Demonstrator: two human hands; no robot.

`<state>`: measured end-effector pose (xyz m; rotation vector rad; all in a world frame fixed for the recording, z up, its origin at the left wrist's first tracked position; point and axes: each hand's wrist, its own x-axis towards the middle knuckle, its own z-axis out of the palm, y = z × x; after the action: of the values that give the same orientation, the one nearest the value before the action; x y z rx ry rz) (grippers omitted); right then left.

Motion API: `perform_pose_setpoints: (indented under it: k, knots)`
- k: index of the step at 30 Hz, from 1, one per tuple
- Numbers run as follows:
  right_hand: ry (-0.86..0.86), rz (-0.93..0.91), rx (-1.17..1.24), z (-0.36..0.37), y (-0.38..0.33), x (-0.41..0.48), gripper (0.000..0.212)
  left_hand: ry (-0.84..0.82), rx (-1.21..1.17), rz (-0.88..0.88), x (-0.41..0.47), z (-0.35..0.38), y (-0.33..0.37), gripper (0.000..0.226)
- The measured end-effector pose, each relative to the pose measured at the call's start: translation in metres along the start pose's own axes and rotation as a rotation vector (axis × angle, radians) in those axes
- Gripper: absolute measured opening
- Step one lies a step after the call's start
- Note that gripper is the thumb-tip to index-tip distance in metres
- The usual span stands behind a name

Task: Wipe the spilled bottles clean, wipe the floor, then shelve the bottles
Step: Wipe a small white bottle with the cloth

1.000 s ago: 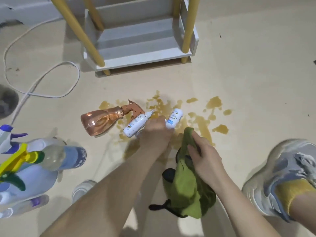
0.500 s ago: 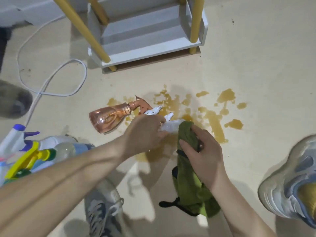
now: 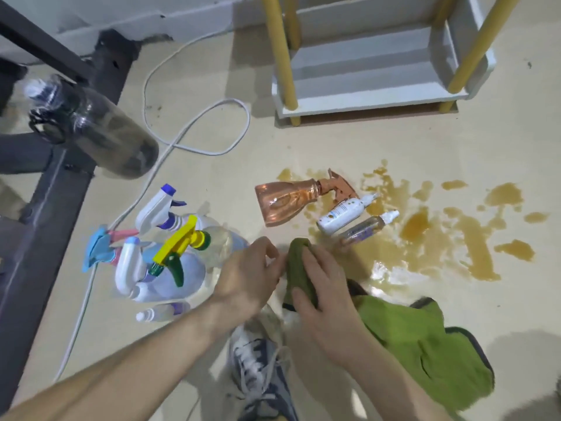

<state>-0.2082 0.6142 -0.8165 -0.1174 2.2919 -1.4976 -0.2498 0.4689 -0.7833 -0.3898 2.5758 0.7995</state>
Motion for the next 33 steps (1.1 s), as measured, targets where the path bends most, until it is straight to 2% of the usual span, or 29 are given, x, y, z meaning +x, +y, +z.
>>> perform_pose_setpoints:
  k: [1, 3, 6, 9, 10, 12, 14, 16, 18, 21, 23, 25, 28, 31, 33]
  knots:
    - [-0.057, -0.003, -0.154, 0.008, 0.007, 0.003, 0.069, 0.003, -0.083, -0.039, 0.001, 0.008, -0.004, 0.021]
    - [-0.048, -0.028, -0.414, 0.013, 0.022, 0.011, 0.082, 0.040, -0.186, -0.033, 0.000, 0.017, -0.005, 0.017]
    - [0.062, -0.087, -0.587, -0.007, 0.033, 0.030, 0.081, 0.076, -0.087, 0.089, -0.013, 0.014, 0.003, 0.011]
    - [0.006, -0.031, -0.521, -0.041, 0.003, 0.045, 0.047, 0.127, -0.017, 0.196, -0.020, -0.010, 0.022, 0.005]
    - [0.028, -0.054, -0.475, -0.047, -0.012, 0.044, 0.041, 0.164, -0.042, 0.213, -0.020, -0.019, 0.030, 0.006]
    - [0.121, -0.179, -0.472, -0.050, -0.043, 0.035, 0.050, 0.214, -0.111, 0.228, -0.023, -0.039, 0.048, 0.015]
    - [0.200, -0.343, -0.552, -0.054, -0.073, 0.015, 0.070, 0.210, -0.117, 0.253, -0.035, -0.063, 0.066, 0.014]
    - [0.160, -0.429, -0.630, -0.074, -0.097, -0.007, 0.086, 0.223, -0.132, 0.320, -0.055, -0.091, 0.083, 0.012]
    - [0.108, -0.421, -0.694, -0.109, -0.122, -0.027, 0.092, 0.256, -0.111, 0.396, -0.082, -0.121, 0.104, 0.012]
    - [0.140, -0.311, -0.763, -0.156, -0.165, -0.059, 0.079, 0.284, -0.069, 0.525, -0.129, -0.155, 0.139, 0.012]
    - [0.191, -0.303, -0.730, -0.168, -0.199, -0.089, 0.061, 0.297, -0.071, 0.577, -0.160, -0.170, 0.162, 0.011]
    - [0.282, -0.319, -0.667, -0.166, -0.223, -0.124, 0.052, 0.315, -0.081, 0.606, -0.189, -0.178, 0.183, 0.010]
    - [0.392, -0.430, -0.519, -0.161, -0.241, -0.177, 0.064, 0.341, 0.023, 0.646, -0.229, -0.184, 0.214, 0.012]
    - [0.283, -0.462, -0.331, -0.172, -0.238, -0.210, 0.064, 0.400, 0.080, 0.634, -0.260, -0.189, 0.232, 0.014]
    - [0.310, -0.457, -0.449, -0.184, -0.228, -0.217, 0.071, 0.400, 0.041, 0.624, -0.273, -0.186, 0.236, 0.016]
